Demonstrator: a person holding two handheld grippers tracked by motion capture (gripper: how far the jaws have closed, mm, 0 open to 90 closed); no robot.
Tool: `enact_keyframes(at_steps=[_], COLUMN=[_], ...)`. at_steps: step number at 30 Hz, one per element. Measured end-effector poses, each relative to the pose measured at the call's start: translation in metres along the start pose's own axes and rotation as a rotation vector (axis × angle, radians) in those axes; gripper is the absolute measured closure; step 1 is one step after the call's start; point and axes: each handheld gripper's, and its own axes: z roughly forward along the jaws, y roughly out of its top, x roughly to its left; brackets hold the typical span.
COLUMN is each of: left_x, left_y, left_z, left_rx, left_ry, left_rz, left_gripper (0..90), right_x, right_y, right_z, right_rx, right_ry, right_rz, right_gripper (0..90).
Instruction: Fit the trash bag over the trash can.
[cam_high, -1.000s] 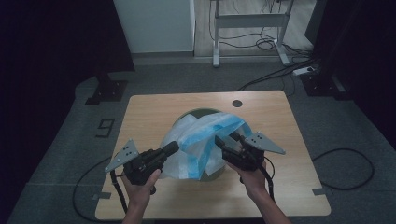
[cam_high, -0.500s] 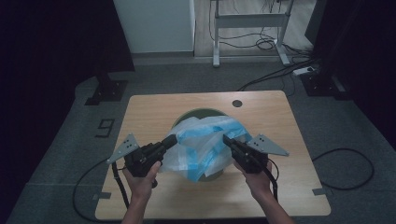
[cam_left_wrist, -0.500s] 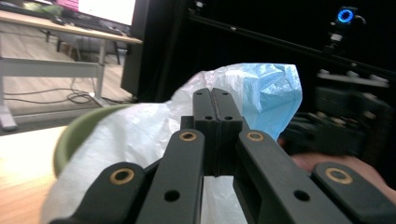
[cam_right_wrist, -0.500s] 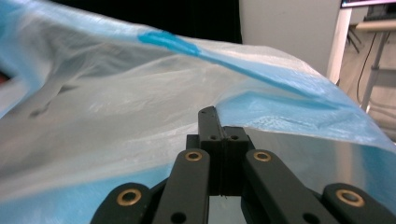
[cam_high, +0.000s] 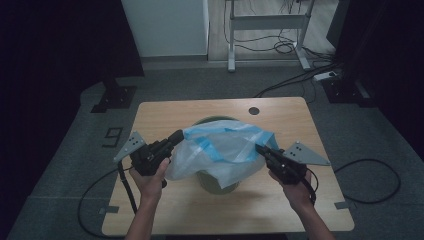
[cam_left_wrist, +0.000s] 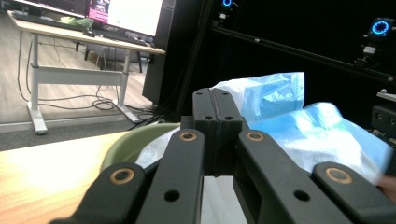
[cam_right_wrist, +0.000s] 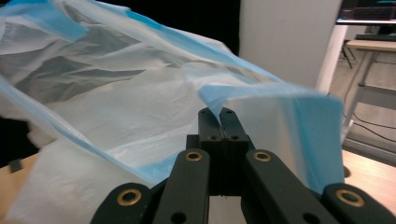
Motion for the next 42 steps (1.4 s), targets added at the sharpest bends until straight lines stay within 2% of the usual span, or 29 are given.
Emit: enact_keyframes(at_steps=[6, 11, 16, 19, 26, 29, 31, 36, 39, 42], left_x=[0.011, 0.018, 0.016, 0.012, 0.009, 0.011, 0.013, 0.017, 0.019, 0.023], left_y=[0.009, 0.017, 0.029, 0.029, 0.004, -0.009, -0.02, -0.044, -0.057, -0.07], left_z=[0.005, 0.005, 0.002, 0.0, -0.011, -0.02, -0.028, -0.048, -0.057, -0.062], left_rx=[-0.01, -0.024, -0.041, -0.043, -0.013, -0.001, 0.009, 0.019, 0.031, 0.055], left_ry=[0.017, 0.01, -0.016, -0.034, -0.05, -0.056, -0.057, -0.075, -0.073, -0.061], left_rz=[-0.003, -0.015, 0.0, 0.008, -0.003, -0.013, -0.024, -0.056, -0.066, -0.077], left_gripper=[90.0, 90.0, 90.0, 90.0, 90.0, 90.0, 90.0, 90.0, 90.0, 90.0], right_x=[-0.016, -0.028, -0.041, -0.043, -0.032, -0.022, -0.015, 0.004, 0.009, 0.011], right_y=[0.008, 0.016, 0.025, 0.028, 0.014, -0.002, -0.012, -0.039, -0.049, -0.06], right_z=[0.009, 0.014, 0.012, 0.007, -0.007, -0.019, -0.026, -0.038, -0.042, -0.042], right_rx=[0.011, -0.01, -0.054, -0.079, -0.075, -0.077, -0.075, -0.032, -0.011, 0.024], right_ry=[-0.061, -0.127, -0.189, -0.206, -0.153, -0.103, -0.077, -0.012, 0.007, 0.003], right_rz=[-0.01, 0.001, 0.024, 0.028, 0.024, 0.061, 0.067, 0.065, 0.077, 0.068], right_gripper=[89.0, 89.0, 89.0, 89.0, 89.0, 88.9, 89.0, 89.0, 89.0, 88.9])
